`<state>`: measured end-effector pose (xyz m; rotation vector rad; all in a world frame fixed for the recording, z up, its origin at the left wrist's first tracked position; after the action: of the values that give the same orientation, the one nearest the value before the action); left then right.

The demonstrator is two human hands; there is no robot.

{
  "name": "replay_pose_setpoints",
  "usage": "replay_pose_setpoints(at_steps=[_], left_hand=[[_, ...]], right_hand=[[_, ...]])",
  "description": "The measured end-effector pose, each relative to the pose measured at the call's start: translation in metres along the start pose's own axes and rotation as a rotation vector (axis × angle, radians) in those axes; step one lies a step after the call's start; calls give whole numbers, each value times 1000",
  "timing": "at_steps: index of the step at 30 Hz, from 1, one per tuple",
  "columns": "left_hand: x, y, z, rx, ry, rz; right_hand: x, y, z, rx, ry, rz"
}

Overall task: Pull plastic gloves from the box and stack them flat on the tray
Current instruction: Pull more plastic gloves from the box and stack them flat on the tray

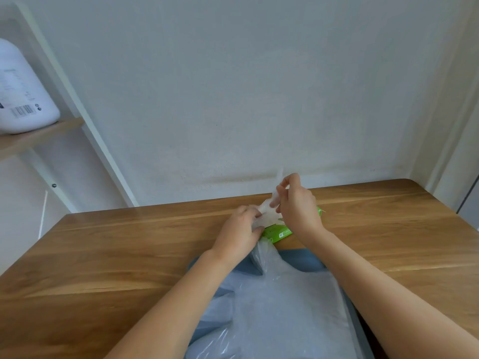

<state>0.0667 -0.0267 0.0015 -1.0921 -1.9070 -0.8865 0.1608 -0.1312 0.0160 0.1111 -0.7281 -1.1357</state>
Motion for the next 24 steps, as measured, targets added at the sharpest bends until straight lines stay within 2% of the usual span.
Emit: replay_pose_setpoints(at_steps=[6,9,13,17,19,21,22,24], left_hand=[[-1,-4,-1,6,4,52],[-3,-2,-3,-3,77,123],[-7,2,-5,46,135,187],[1,11,-4,136,46,202],[12,15,-1,181,-26,207],[30,16,0,200,-57,127],[40,15,0,214,-123,71],[59,4,-9,244,-417,44]], right_hand=[[18,1,-15,-230,355,-168],[28,5,-5,-157,381,-220],[56,14,34,51,513,-235],[87,16,70,206,569,-39],[95,11,79,223,613,93],[99,1,83,201,662,217],[99,-5,84,185,669,274],[98,-17,89,172,626,363]])
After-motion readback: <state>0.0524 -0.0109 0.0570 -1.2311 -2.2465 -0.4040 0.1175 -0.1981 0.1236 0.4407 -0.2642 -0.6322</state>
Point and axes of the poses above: each hand's wrist, its own y-axis towards the middle knuckle, its own x-axis out of the back of the hand, z = x × y, the point moved 5 cm from there along y, towards the middle knuckle, and after that the axes turned 6 degrees about x, right-handed, at the moved point
